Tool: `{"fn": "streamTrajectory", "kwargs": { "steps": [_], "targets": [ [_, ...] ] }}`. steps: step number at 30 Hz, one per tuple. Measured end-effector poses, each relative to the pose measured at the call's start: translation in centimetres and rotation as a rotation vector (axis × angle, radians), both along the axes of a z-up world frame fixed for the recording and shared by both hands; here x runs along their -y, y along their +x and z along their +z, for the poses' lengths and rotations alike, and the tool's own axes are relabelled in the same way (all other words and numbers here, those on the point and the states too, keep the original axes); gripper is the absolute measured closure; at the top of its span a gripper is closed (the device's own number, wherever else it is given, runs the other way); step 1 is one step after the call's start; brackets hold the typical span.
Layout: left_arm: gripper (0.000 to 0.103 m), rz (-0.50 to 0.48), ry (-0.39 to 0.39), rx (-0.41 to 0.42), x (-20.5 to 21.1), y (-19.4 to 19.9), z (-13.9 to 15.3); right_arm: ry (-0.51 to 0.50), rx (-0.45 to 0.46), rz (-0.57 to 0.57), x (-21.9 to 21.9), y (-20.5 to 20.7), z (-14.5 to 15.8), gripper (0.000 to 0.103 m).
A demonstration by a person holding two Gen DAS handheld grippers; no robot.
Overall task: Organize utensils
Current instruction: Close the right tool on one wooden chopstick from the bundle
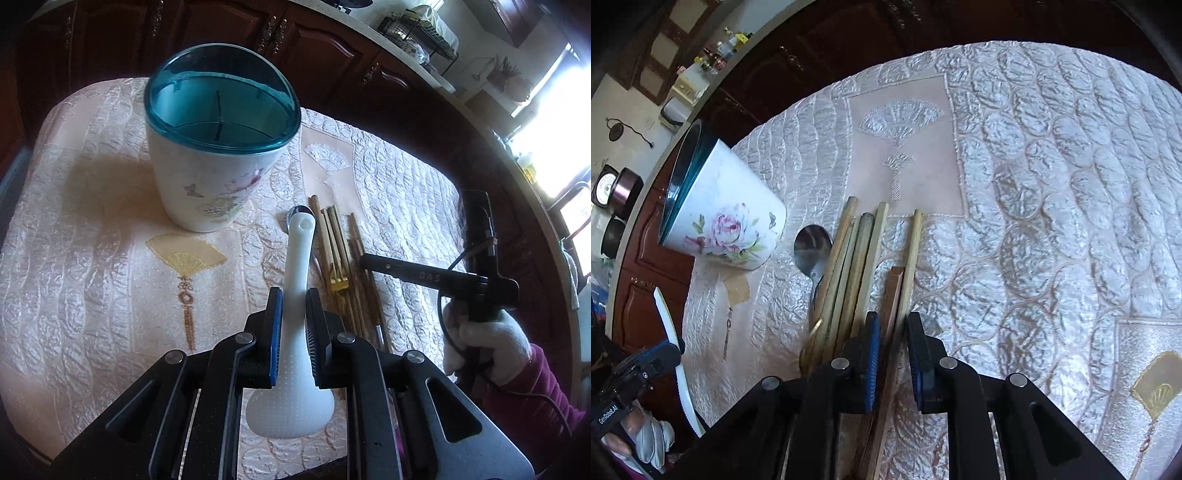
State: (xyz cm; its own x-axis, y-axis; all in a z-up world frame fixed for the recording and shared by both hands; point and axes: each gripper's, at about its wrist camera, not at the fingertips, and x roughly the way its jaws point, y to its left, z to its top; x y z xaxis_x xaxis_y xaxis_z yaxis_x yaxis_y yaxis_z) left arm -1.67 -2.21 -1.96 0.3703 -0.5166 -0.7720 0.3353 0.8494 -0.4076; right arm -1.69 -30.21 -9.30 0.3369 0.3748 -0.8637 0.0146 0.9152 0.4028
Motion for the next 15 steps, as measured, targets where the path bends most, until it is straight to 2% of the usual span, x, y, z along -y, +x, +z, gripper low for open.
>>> {"fn": "streamTrajectory", "kwargs": {
  "steps": [7, 15],
  "targets": [
    [0.091, 0.003, 0.001, 0.002, 0.0, -0.2, 0.0, 0.062, -0.020, -0.047, 1.3, 0.3, 0.1, 0.087],
    [0.091, 0.007, 0.001, -0.003, 0.1, 0.0, -0.4, 0.047, -0.004, -0.053, 3.0, 0.6, 0.6, 0.086]
  ]
}}
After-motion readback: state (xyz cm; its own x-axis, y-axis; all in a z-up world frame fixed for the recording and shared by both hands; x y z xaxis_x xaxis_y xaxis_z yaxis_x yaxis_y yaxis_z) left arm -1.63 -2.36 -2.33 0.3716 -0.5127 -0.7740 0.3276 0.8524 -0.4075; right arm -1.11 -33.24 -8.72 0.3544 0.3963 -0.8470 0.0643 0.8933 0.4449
